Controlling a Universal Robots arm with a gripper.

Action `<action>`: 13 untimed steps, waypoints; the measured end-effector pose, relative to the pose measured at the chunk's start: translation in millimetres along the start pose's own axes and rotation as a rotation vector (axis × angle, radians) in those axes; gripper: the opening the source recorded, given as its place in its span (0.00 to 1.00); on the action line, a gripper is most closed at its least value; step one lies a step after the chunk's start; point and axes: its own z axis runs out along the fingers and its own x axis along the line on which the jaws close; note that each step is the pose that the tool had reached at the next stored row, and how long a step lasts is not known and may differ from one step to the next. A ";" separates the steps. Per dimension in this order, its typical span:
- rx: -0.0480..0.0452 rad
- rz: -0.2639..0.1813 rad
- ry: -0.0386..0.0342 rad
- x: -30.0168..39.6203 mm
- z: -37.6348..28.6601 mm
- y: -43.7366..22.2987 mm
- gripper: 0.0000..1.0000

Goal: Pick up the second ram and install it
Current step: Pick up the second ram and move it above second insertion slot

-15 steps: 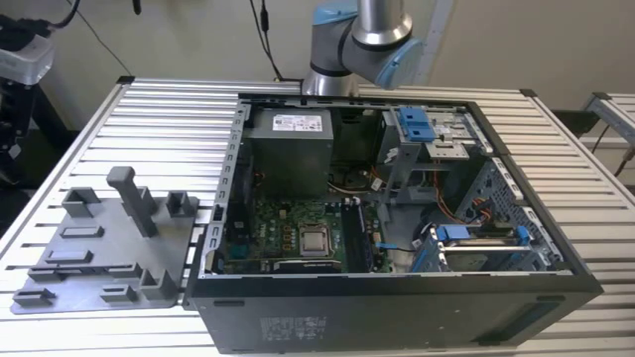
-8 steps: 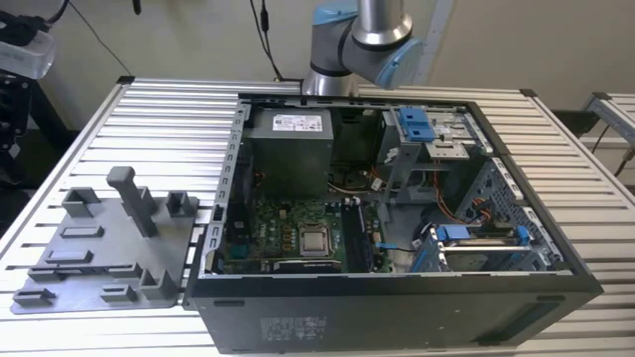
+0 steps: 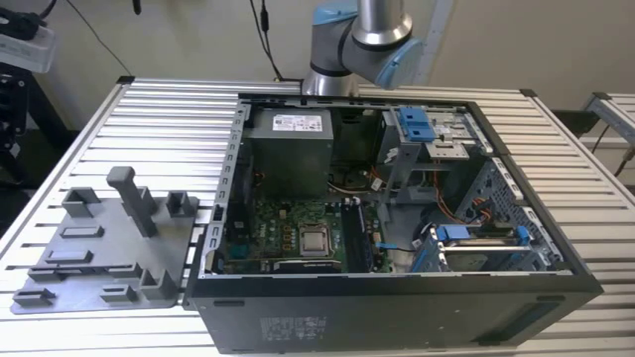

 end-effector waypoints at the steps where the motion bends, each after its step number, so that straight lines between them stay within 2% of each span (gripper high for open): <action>1: 0.0002 -0.013 0.0001 0.0 0.0 0.0 0.11; 13: 0.0005 -0.184 0.0020 0.0 0.1 0.0 0.11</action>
